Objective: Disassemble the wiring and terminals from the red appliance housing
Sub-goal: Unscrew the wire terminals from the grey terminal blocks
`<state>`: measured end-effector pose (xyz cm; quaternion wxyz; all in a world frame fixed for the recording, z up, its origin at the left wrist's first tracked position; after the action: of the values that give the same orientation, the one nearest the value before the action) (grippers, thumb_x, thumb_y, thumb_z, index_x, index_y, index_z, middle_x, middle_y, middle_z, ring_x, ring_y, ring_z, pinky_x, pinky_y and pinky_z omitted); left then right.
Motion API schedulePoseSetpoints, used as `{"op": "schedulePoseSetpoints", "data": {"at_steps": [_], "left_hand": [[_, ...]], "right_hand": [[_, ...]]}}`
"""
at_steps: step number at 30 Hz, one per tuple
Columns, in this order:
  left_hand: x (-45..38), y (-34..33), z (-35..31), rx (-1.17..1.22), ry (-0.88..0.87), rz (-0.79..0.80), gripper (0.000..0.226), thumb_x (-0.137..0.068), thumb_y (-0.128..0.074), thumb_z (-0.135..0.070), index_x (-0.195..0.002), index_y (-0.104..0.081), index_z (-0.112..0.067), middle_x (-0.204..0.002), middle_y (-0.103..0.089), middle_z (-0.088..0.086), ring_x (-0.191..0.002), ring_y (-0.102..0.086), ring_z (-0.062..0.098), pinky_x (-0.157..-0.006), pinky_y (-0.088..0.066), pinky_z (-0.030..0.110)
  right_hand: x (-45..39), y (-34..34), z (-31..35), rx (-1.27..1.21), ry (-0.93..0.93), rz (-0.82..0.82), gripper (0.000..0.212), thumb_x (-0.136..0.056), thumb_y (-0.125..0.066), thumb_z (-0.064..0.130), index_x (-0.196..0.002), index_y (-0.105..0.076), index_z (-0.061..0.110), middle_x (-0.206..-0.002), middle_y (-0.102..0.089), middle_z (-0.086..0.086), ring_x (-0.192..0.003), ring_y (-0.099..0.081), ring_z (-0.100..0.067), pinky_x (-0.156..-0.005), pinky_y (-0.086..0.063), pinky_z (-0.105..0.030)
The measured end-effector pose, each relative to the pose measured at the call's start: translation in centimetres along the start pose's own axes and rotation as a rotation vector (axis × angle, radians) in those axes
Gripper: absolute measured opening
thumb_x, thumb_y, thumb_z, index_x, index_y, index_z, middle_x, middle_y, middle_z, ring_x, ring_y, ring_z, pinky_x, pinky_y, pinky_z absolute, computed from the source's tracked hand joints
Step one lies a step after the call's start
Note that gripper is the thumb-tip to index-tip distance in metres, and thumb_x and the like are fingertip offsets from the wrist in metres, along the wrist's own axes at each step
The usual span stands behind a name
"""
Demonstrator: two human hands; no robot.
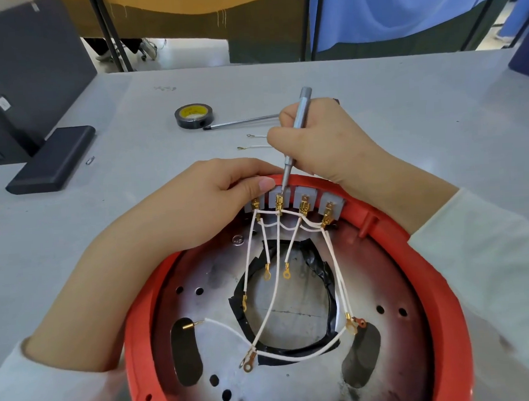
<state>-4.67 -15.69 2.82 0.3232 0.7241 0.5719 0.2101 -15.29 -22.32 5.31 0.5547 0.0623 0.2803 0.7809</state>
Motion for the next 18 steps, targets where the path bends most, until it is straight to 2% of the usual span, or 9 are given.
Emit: {"op": "schedulePoseSetpoints", "data": {"at_steps": [3, 6, 8, 13, 18], "left_hand": [[-0.1, -0.1, 0.1, 0.009, 0.008, 0.008, 0.024, -0.096, -0.047, -0.034, -0.108, -0.062, -0.049, -0.106, -0.066, -0.026, -0.1, -0.059, -0.006, -0.095, -0.042, 0.018], [-0.1, -0.1, 0.2, 0.005, 0.02, 0.008, 0.024, -0.096, -0.047, -0.035, -0.107, -0.062, -0.05, -0.106, -0.066, -0.024, -0.101, -0.058, -0.006, -0.097, -0.041, 0.02], [-0.2, -0.1, 0.2, -0.002, 0.028, 0.004, 0.024, -0.095, -0.047, -0.035, -0.109, -0.062, -0.048, -0.105, -0.068, -0.018, -0.102, -0.059, 0.0, -0.097, -0.042, 0.023], [-0.3, 0.0, 0.4, -0.029, 0.041, -0.008, 0.022, -0.095, -0.048, -0.036, -0.108, -0.063, -0.044, -0.104, -0.069, -0.009, -0.101, -0.06, 0.009, -0.096, -0.042, 0.029], [-0.2, 0.1, 0.4, -0.03, 0.026, -0.009, 0.024, -0.095, -0.046, -0.038, -0.111, -0.061, -0.048, -0.109, -0.065, -0.024, -0.103, -0.056, -0.007, -0.093, -0.039, 0.013]], "right_hand": [[-0.3, -0.4, -1.0, -0.063, -0.085, 0.046, 0.041, -0.079, -0.054, 0.005, -0.049, -0.029, 0.016, -0.035, -0.028, 0.012, -0.032, -0.028, -0.005, -0.036, -0.026, -0.016], [-0.7, -0.6, -1.5, -0.051, -0.133, 0.054, 0.043, -0.078, -0.056, 0.008, -0.046, -0.029, 0.019, -0.038, -0.029, 0.01, -0.037, -0.029, -0.008, -0.038, -0.026, -0.018], [-0.7, -0.9, -1.4, -0.015, -0.13, 0.066, 0.042, -0.078, -0.056, 0.009, -0.047, -0.029, 0.019, -0.04, -0.029, 0.009, -0.044, -0.03, -0.01, -0.042, -0.027, -0.021], [-0.2, -1.4, -0.6, 0.118, -0.061, 0.092, 0.041, -0.077, -0.055, 0.01, -0.049, -0.027, 0.018, -0.048, -0.026, 0.006, -0.047, -0.025, -0.009, -0.041, -0.022, -0.021], [0.0, 0.0, -0.8, -0.072, -0.093, -0.018, 0.037, -0.079, -0.054, 0.005, -0.052, -0.031, 0.015, -0.038, -0.028, 0.01, -0.033, -0.026, -0.006, -0.034, -0.024, -0.015]]}}
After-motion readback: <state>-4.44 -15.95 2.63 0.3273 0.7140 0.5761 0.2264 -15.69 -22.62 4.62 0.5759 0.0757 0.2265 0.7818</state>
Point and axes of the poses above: each hand's wrist, its own x-axis away from the middle knuckle, its own y-axis out of the back of the hand, z = x × y, the point moved 7 cm from there along -x, towards the middle knuckle
